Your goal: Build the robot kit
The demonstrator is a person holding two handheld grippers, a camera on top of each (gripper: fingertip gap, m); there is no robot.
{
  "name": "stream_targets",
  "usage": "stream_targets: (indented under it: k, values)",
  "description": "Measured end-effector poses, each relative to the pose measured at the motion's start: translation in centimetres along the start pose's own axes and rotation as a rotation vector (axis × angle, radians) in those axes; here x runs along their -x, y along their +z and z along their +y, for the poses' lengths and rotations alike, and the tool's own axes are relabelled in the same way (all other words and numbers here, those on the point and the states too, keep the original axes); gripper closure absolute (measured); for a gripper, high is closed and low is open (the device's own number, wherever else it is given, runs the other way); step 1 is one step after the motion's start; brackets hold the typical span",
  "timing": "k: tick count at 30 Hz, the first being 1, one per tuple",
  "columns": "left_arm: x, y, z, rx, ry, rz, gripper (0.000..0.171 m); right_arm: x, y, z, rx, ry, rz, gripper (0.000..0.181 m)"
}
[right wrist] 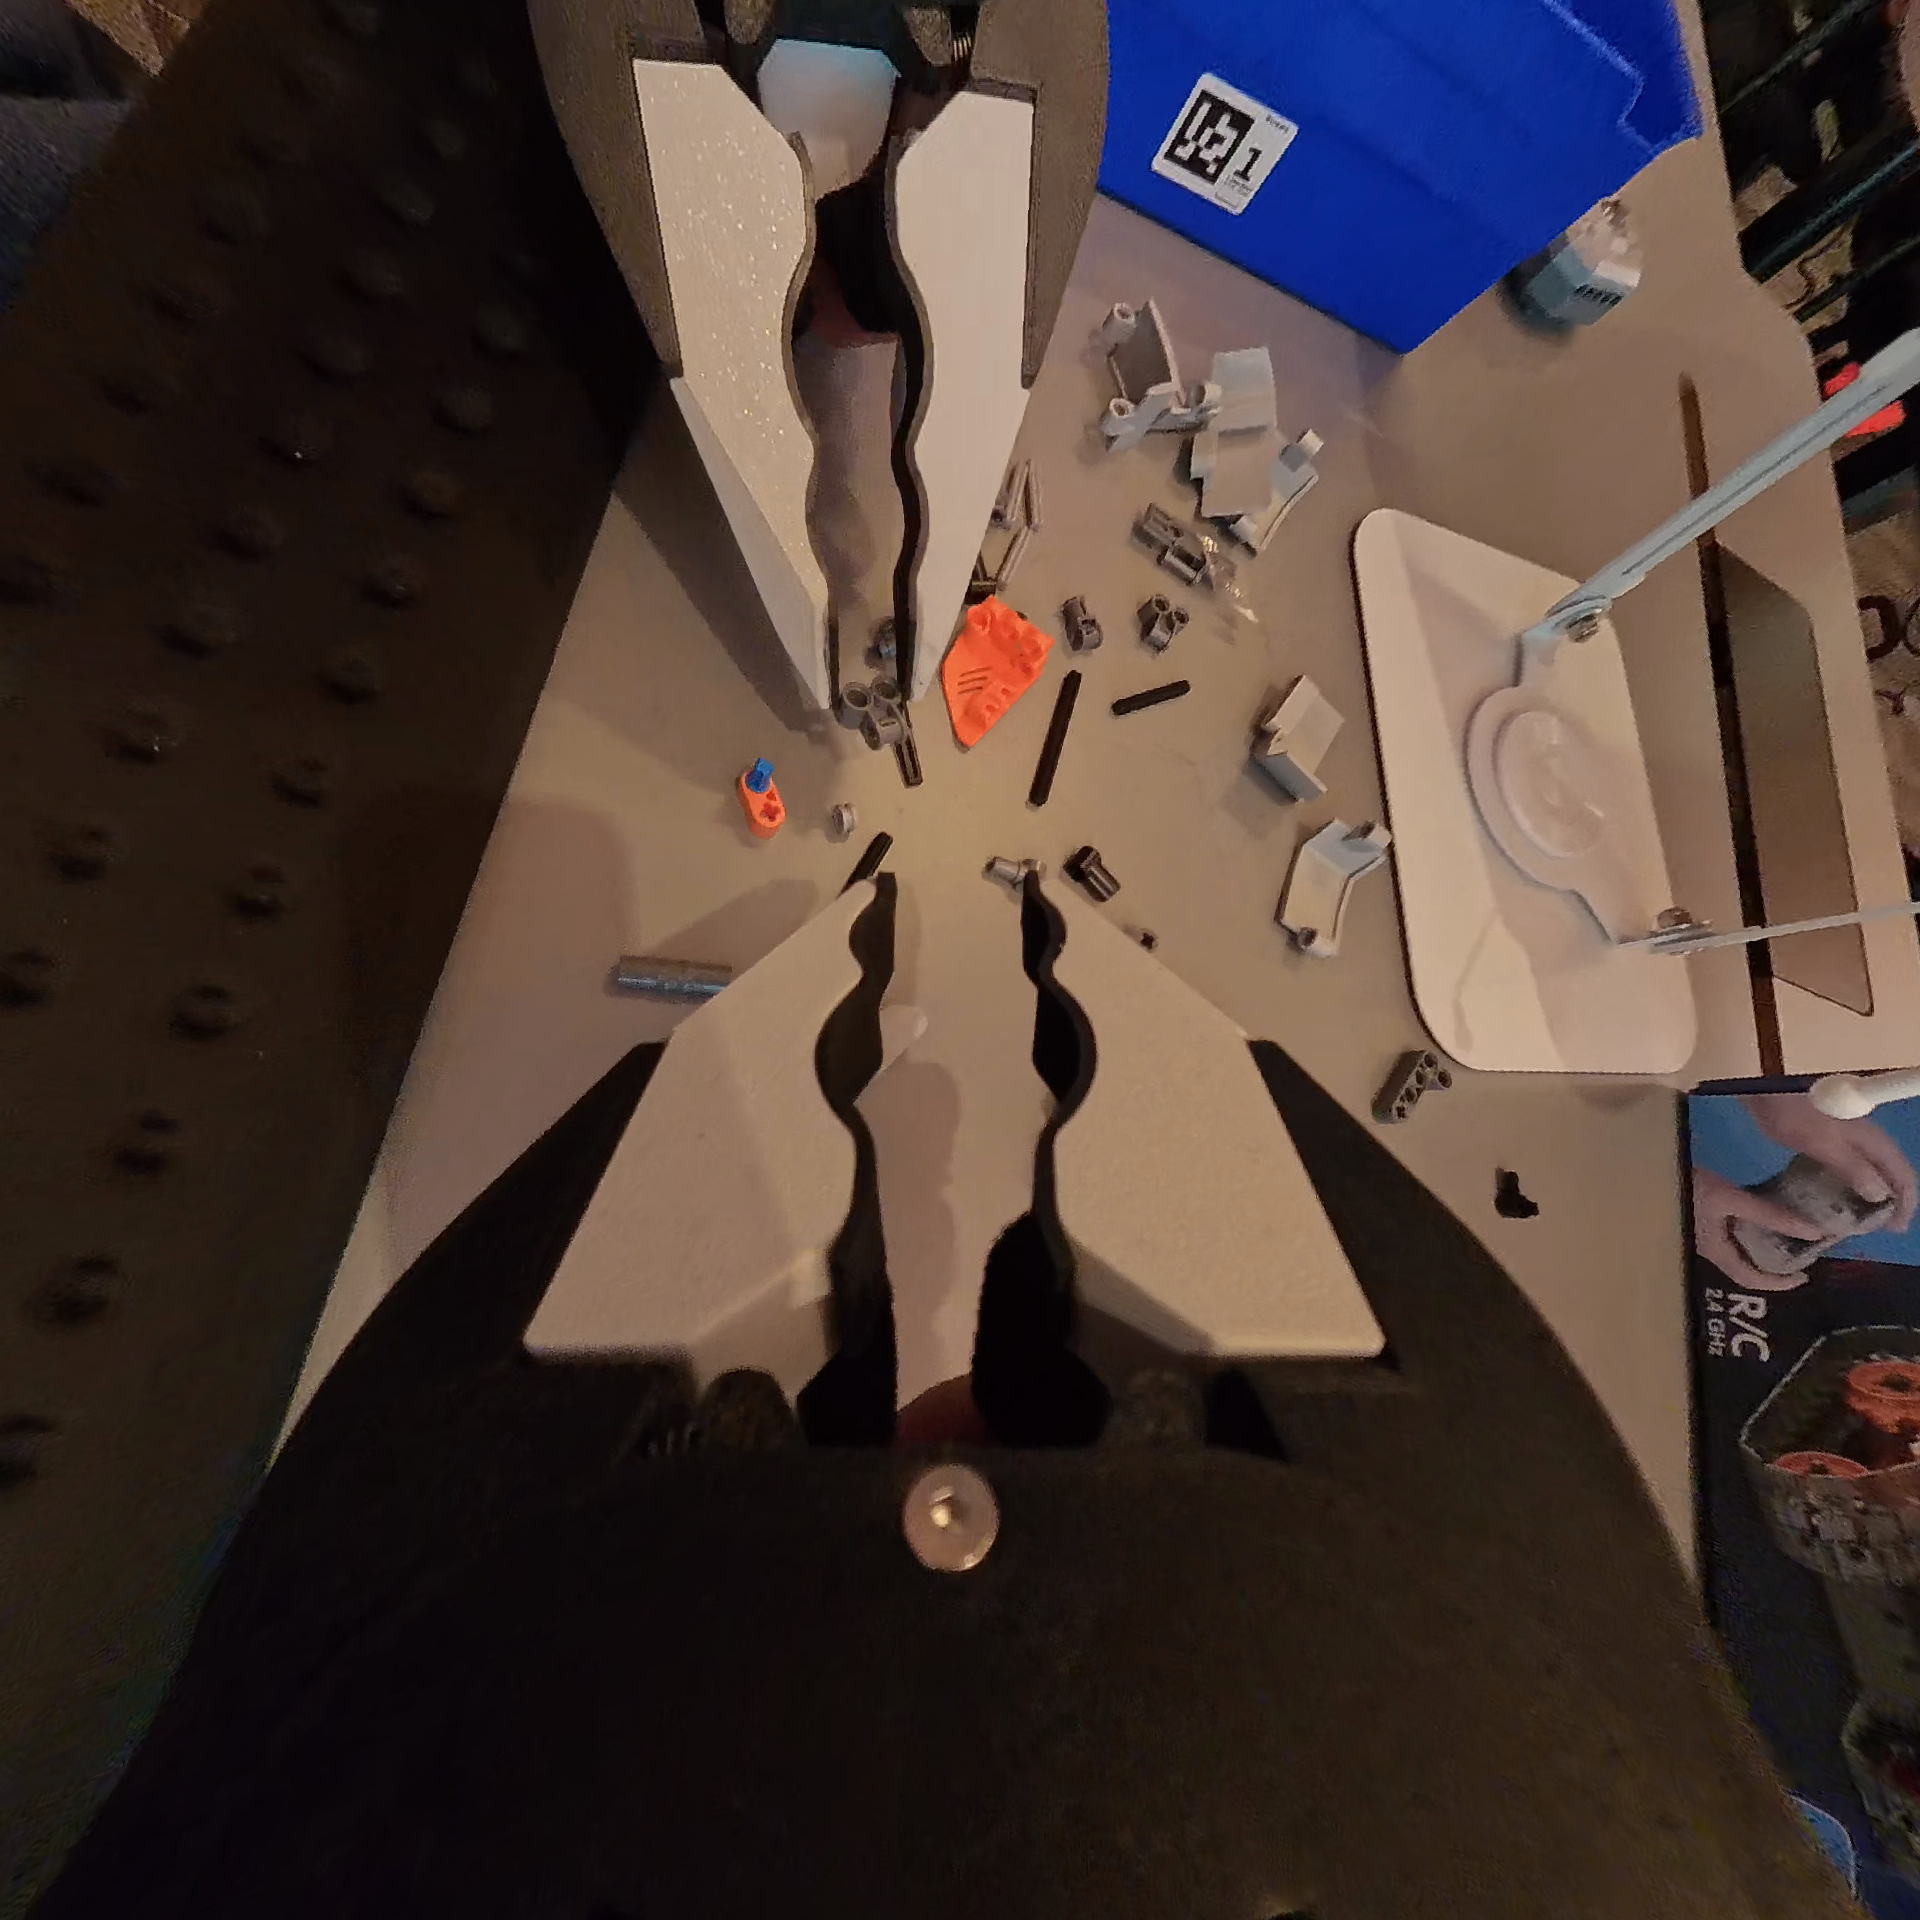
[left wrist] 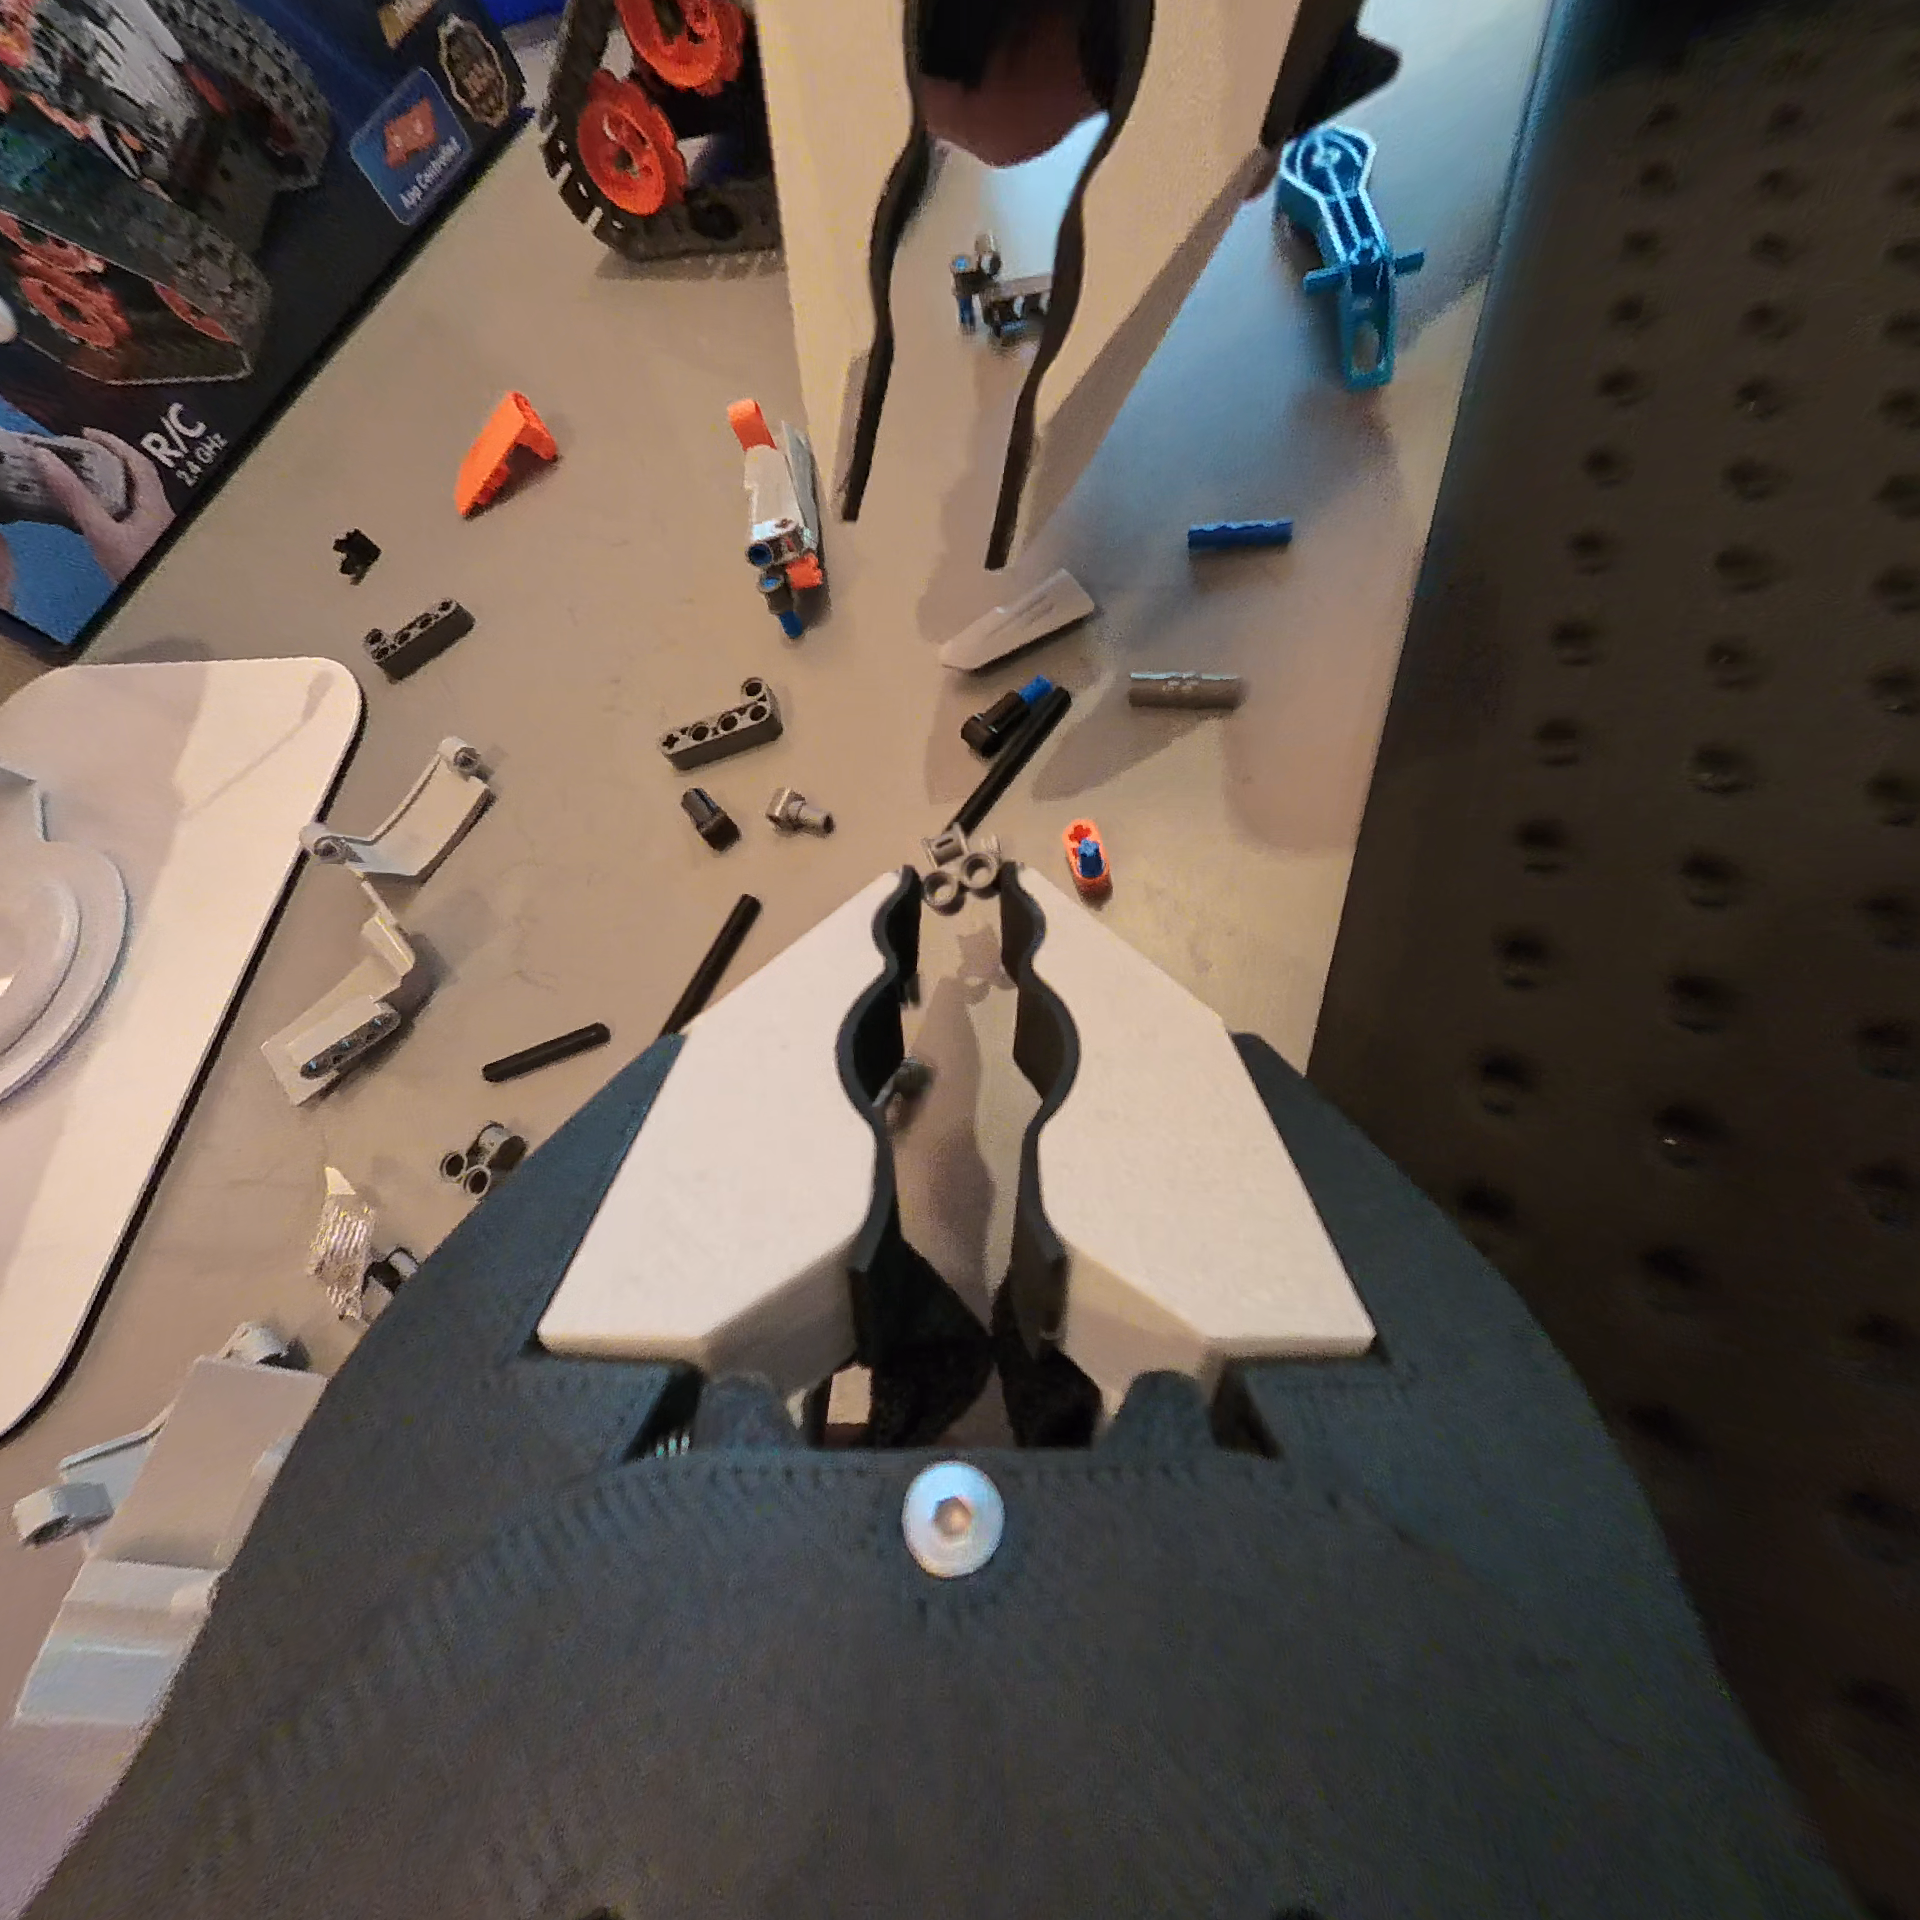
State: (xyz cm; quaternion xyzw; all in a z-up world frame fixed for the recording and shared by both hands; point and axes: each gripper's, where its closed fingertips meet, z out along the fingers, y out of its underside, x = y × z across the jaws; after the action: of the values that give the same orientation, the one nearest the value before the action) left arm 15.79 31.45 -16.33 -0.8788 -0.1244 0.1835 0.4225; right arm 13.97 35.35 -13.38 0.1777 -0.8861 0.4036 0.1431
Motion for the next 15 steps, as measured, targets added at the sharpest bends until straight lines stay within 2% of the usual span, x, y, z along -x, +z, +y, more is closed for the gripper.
stream_targets:
  k: [10,15]
  values:
    - [1.2,-1.1,-1.8,-0.112,-0.056,-0.039,0.158,-0.5,-0.2,-0.9,-0.044,-0.002,0.041,0.158]
    - [1.3,-1.6,-2.5,-0.169,-0.125,0.003,0.158,-0.8,-0.1,-1.7,-0.076,-0.031,0.082,0.157]
